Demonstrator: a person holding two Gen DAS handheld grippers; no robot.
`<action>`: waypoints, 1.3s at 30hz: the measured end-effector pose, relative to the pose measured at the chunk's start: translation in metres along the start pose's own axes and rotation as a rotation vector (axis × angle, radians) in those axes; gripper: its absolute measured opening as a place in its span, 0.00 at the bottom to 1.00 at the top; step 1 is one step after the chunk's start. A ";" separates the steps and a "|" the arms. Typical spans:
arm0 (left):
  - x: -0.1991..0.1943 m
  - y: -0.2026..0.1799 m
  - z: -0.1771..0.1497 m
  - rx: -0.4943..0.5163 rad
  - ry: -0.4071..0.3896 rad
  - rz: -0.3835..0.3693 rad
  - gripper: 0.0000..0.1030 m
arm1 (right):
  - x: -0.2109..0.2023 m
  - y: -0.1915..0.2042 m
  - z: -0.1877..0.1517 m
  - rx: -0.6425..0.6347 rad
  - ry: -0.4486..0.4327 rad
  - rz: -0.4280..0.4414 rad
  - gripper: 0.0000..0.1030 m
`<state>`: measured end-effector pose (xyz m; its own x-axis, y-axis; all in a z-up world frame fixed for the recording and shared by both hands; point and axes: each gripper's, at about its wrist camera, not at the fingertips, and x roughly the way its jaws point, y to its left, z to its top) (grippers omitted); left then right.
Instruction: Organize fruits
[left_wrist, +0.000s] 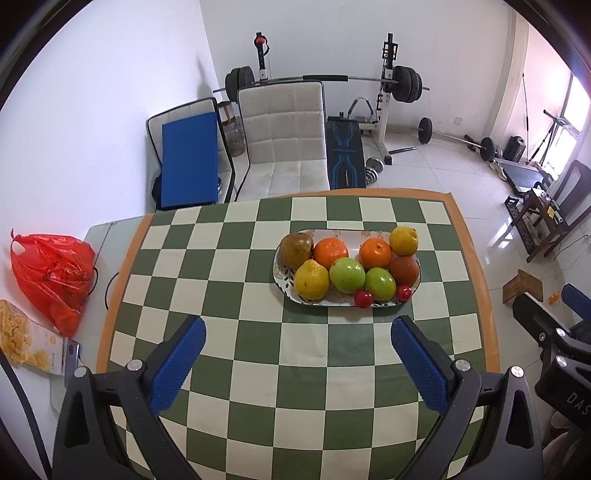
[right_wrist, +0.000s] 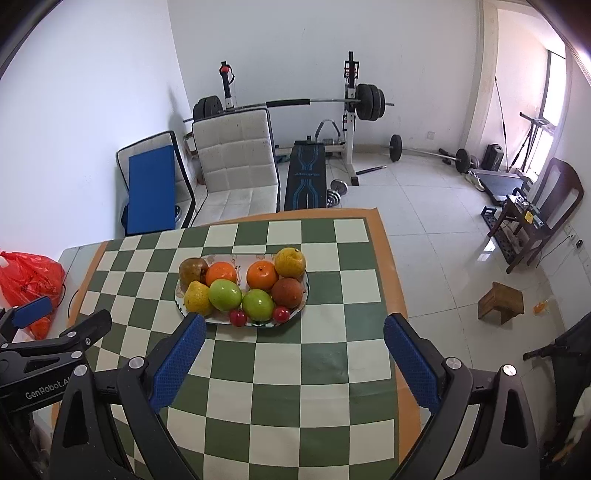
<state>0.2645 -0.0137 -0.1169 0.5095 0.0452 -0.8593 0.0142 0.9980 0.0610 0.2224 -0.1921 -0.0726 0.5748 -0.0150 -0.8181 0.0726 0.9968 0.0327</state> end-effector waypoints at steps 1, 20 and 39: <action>0.002 0.000 0.000 0.000 0.002 0.000 1.00 | 0.004 0.000 -0.001 0.000 0.007 0.000 0.96; 0.010 0.005 0.004 -0.013 -0.006 -0.007 1.00 | 0.017 0.001 -0.003 0.004 0.027 0.006 0.96; 0.004 0.005 -0.002 -0.010 -0.017 -0.002 1.00 | 0.016 0.004 -0.011 -0.002 0.021 0.008 0.96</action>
<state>0.2651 -0.0087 -0.1210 0.5238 0.0423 -0.8508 0.0069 0.9985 0.0539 0.2228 -0.1871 -0.0915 0.5583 -0.0058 -0.8296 0.0666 0.9971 0.0379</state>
